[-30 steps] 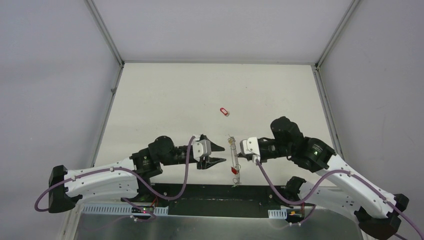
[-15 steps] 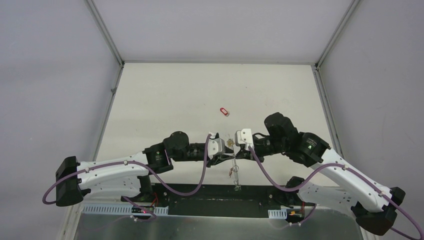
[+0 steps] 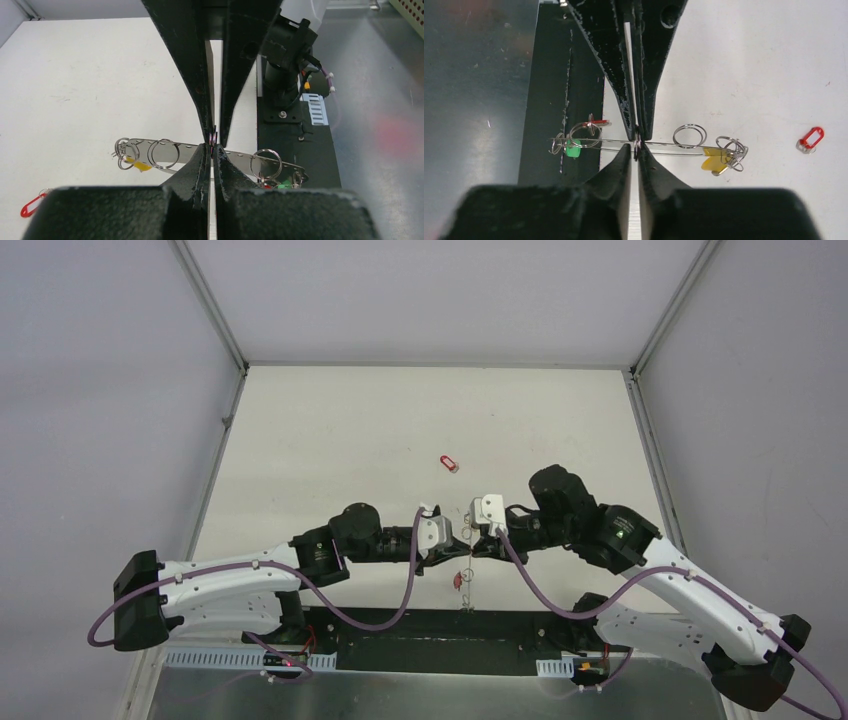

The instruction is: Put the keys on the keyring

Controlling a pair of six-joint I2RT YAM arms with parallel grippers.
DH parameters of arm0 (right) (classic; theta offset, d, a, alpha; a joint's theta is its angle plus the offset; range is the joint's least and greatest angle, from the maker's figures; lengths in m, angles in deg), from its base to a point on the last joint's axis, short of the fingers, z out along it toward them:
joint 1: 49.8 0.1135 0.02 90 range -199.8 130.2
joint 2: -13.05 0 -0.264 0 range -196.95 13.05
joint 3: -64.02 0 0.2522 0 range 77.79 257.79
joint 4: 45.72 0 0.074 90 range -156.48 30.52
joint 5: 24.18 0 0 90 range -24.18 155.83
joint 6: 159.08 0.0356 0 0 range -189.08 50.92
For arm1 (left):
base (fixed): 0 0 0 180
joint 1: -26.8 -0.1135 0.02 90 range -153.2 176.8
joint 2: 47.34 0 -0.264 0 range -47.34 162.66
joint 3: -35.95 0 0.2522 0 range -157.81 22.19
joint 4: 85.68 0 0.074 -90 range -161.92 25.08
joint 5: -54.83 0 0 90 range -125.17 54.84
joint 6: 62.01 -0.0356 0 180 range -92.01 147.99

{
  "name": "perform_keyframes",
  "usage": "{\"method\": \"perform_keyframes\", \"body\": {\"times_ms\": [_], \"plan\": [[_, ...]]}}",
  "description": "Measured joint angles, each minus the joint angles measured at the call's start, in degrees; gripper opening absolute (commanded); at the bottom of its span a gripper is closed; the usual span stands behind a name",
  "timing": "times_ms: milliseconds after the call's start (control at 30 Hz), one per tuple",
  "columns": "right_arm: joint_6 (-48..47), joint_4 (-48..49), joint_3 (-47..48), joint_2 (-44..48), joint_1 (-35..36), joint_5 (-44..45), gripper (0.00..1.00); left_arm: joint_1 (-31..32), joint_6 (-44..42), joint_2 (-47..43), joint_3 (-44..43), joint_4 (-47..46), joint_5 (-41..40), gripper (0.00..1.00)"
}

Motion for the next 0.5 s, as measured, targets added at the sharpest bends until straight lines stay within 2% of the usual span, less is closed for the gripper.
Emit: {"method": "perform_keyframes", "body": {"times_ms": [100, 200, 367, 500], "plan": [[2.6, 1.2, 0.0, 0.4, 0.0, 1.3, 0.38, 0.0, 0.8, -0.7, 1.3, -2.3, -1.5, 0.0], [5.4, 5.4, -1.3, 2.7, 0.0, 3.0, 0.46, 0.0, 2.2, -3.1, 5.5, -8.1, -3.1, 0.0], [9.4, 15.2, -7.3, 10.0, 0.0, 4.7, 0.49, 0.0, 4.0, -6.6, 14.0, -21.3, -4.4, 0.0], [13.5, 21.0, -9.7, 12.1, 0.0, 5.3, 0.4, 0.0, 4.1, -7.4, 16.7, -29.0, -4.3, 0.0]]}}
